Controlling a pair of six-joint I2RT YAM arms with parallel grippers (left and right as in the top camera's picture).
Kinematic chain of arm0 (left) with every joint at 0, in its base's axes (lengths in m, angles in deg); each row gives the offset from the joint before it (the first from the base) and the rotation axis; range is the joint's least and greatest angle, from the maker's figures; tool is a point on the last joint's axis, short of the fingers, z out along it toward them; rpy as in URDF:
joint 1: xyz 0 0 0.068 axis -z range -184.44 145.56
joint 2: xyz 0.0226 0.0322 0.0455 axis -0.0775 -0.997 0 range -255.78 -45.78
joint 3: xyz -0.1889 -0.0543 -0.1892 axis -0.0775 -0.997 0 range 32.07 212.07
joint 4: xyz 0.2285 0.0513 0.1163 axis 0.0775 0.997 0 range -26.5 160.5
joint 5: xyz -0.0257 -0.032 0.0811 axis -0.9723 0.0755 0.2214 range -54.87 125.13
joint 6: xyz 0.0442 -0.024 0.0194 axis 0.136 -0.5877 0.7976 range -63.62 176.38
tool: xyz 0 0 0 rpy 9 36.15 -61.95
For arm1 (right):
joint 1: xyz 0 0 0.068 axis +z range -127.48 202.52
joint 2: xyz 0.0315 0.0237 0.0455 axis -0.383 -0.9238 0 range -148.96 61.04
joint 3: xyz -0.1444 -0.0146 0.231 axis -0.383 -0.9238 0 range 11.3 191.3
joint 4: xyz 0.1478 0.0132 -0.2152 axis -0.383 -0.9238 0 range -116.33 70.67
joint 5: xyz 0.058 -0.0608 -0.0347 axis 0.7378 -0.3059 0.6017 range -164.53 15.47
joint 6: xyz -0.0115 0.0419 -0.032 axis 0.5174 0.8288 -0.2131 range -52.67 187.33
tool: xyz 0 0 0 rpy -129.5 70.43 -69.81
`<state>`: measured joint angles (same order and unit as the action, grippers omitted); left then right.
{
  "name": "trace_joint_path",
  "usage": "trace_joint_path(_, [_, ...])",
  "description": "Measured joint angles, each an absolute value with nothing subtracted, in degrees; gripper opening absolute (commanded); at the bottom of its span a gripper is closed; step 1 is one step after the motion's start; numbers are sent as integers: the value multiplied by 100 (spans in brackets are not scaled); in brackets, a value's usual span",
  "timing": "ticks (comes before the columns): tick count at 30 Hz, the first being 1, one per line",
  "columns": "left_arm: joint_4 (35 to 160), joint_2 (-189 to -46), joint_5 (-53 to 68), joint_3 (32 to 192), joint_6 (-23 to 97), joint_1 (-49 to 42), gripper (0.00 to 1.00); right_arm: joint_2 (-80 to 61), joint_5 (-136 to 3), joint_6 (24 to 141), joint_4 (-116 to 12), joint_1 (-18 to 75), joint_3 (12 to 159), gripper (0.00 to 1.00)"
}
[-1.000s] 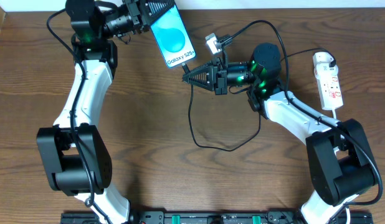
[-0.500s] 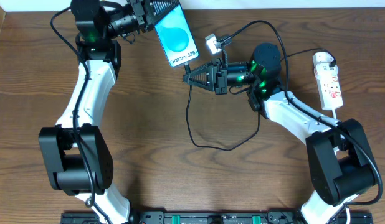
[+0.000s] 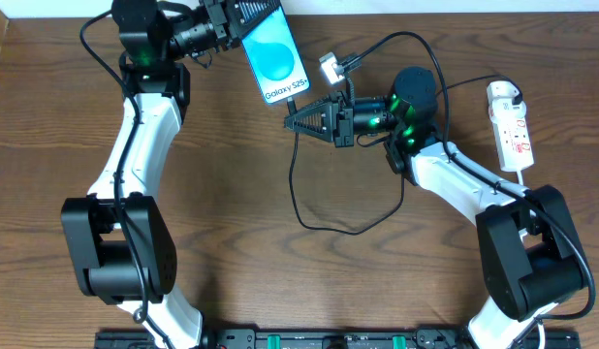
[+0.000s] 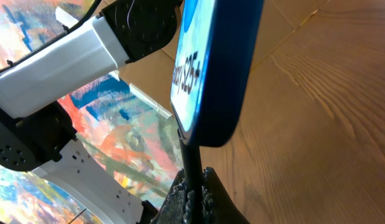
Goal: Plug charger to phone and switch on socket
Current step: 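Lower the phone with the left gripper onto the upright plug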
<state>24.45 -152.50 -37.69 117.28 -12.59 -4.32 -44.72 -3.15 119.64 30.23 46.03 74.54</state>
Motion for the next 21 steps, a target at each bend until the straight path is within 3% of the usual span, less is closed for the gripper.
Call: trace_joint_path(21, [2445,-15250,-3786,11728,-1178,-419,7,-4472,-320,11966,3023,4651,7454,1])
